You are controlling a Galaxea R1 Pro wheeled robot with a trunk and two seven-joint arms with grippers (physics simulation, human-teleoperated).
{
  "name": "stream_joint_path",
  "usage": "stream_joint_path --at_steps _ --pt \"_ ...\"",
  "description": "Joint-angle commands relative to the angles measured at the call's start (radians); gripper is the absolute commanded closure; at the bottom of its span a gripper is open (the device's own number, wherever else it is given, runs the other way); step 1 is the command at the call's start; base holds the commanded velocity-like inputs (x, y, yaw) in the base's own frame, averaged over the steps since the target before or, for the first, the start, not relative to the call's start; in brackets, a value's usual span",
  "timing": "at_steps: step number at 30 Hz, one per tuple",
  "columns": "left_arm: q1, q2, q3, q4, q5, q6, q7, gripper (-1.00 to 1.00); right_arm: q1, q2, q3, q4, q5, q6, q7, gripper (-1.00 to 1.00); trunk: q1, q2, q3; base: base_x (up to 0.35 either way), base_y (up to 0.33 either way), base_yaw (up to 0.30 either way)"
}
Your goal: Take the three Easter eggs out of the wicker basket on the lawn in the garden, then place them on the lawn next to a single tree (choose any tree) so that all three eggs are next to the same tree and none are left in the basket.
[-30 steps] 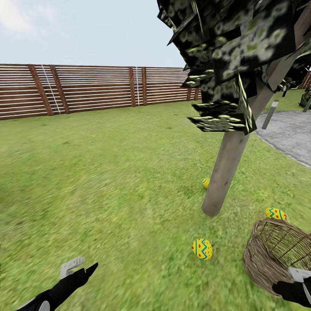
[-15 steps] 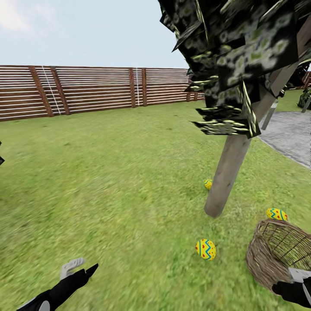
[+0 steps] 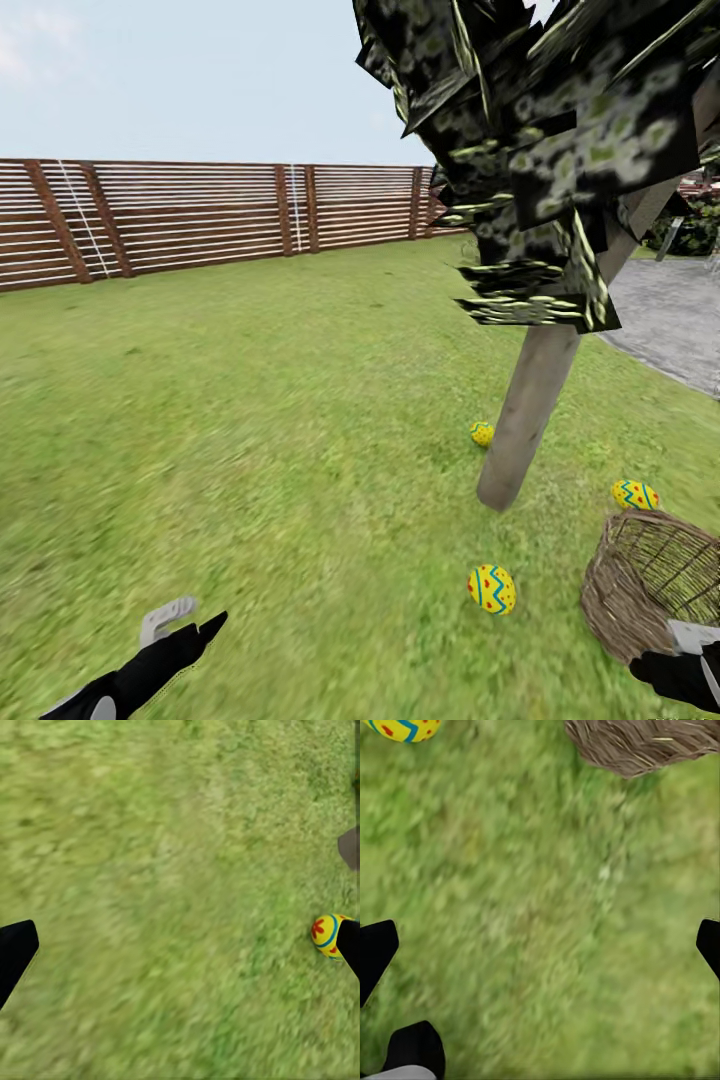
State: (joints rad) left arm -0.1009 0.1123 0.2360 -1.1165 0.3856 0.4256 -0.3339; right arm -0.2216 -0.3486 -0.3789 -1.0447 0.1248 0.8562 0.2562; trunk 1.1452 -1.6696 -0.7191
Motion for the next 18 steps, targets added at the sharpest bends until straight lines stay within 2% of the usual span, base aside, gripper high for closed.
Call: stream_joint_path --at_steps 1,18 --pt "0.0 0.0 0.002 0.0 0.009 0.009 -0.002 -1.0 -0.001 0.0 -0.002 -0.002 0.01 0.004 0.009 -1.0 -0.004 0.007 0.003 0.154 0.327 -0.226" --pt "0.0 0.0 0.0 0.002 0.009 0.012 0.0 -1.0 -0.001 0.0 0.0 0.001 0.01 0.005 0.009 -1.0 -0.069 0.126 0.075 0.155 0.323 -0.231"
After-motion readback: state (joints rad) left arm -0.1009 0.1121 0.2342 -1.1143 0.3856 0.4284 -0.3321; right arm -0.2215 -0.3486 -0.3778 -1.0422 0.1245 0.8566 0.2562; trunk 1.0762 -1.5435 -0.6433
